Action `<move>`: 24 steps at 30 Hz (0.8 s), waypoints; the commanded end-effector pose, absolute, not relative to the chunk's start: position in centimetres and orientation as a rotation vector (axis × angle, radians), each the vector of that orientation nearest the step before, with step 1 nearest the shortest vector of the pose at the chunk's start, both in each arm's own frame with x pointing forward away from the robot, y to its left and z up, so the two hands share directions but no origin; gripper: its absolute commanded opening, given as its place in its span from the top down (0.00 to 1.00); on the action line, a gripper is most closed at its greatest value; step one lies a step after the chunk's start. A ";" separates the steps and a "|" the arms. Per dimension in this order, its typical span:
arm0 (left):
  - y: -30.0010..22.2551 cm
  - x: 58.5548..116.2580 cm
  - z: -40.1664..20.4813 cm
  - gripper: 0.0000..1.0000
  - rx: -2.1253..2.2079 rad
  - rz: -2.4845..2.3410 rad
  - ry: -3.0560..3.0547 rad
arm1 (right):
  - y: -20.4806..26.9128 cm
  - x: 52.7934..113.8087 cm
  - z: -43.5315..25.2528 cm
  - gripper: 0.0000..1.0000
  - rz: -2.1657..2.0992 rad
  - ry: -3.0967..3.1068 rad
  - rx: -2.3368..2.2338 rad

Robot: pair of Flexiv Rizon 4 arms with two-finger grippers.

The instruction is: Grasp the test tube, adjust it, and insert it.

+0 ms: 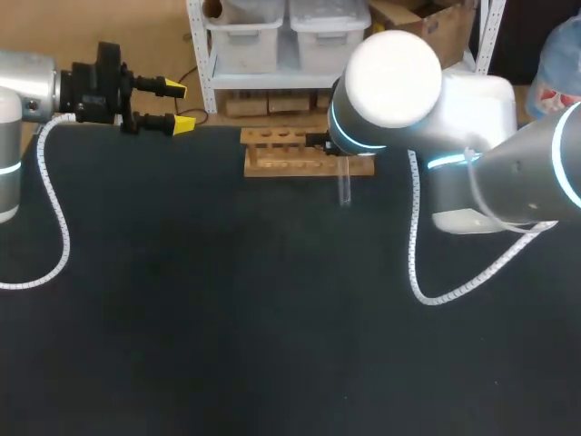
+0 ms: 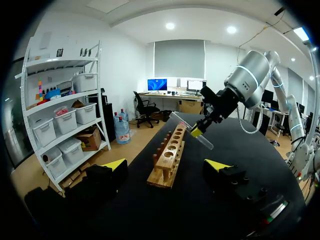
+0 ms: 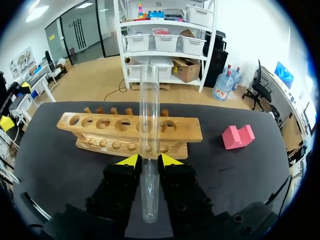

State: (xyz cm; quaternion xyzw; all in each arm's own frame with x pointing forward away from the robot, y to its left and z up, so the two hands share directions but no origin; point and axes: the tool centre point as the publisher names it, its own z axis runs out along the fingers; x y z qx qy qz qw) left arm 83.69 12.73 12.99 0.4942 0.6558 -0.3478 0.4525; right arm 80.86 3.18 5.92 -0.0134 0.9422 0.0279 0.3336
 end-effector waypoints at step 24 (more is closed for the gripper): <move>12.7 83.5 12.9 0.00 1.217 -0.855 1.617 | 2.1 81.1 16.7 1.00 0.334 1.817 -0.013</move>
